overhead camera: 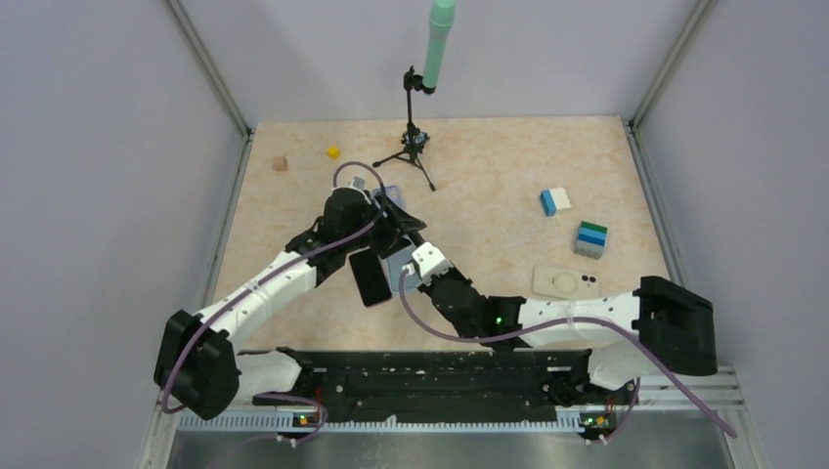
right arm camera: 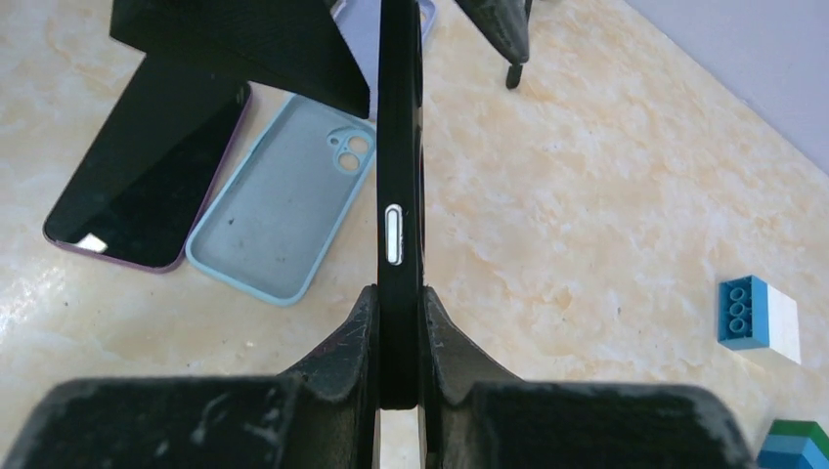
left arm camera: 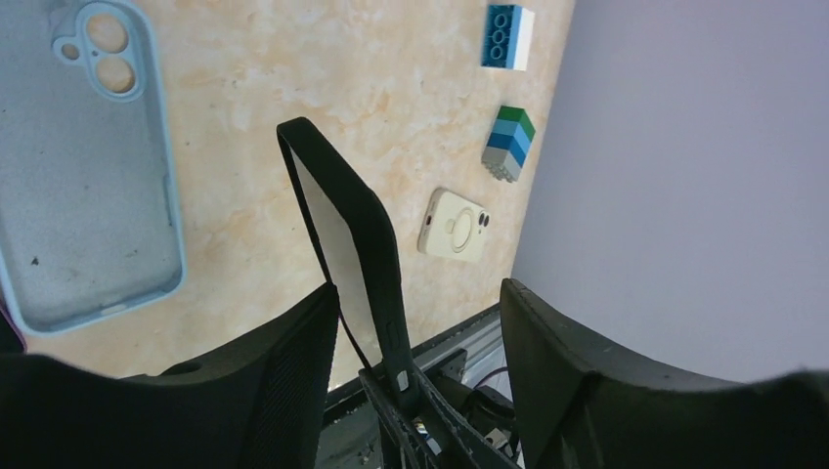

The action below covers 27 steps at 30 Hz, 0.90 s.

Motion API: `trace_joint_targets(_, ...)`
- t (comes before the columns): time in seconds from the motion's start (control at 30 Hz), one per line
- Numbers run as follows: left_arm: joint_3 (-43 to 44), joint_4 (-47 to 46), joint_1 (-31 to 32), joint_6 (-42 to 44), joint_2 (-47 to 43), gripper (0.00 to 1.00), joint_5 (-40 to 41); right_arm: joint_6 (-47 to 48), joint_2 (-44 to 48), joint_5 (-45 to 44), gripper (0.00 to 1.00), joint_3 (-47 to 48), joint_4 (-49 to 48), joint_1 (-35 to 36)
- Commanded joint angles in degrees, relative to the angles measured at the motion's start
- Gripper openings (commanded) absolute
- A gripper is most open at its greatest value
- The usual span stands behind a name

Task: Take the phone out of the phone case
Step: Remove the phone case from the phone.

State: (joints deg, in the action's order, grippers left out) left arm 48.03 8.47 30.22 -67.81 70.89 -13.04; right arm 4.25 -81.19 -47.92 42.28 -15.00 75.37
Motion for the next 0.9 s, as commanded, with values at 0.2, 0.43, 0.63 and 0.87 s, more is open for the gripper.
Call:
trace_joint_targets(0.2,-3.68,-2.08,-1.74,2.4,-7.98,0.67,8.04,-17.35,13.9,18.19,0.0,-6.7,-4.4,-10.92)
trace_joint_targets(0.43,-7.21,-2.93,-3.71,8.49,-16.83,0.7,12.51,-29.69,19.99,37.59,0.0,-11.43,-7.32,-24.3)
trace_joint_targets(0.63,-7.25,-7.77,-3.78,16.92,-18.69,0.71,6.51,-43.16,23.09,55.29,0.0,-11.97,-13.7,-33.85)
trace_joint_targets(0.87,-7.4,-19.73,-3.78,18.24,-16.61,0.71,-5.29,-54.83,21.57,64.56,0.0,-11.17,-23.28,-36.9)
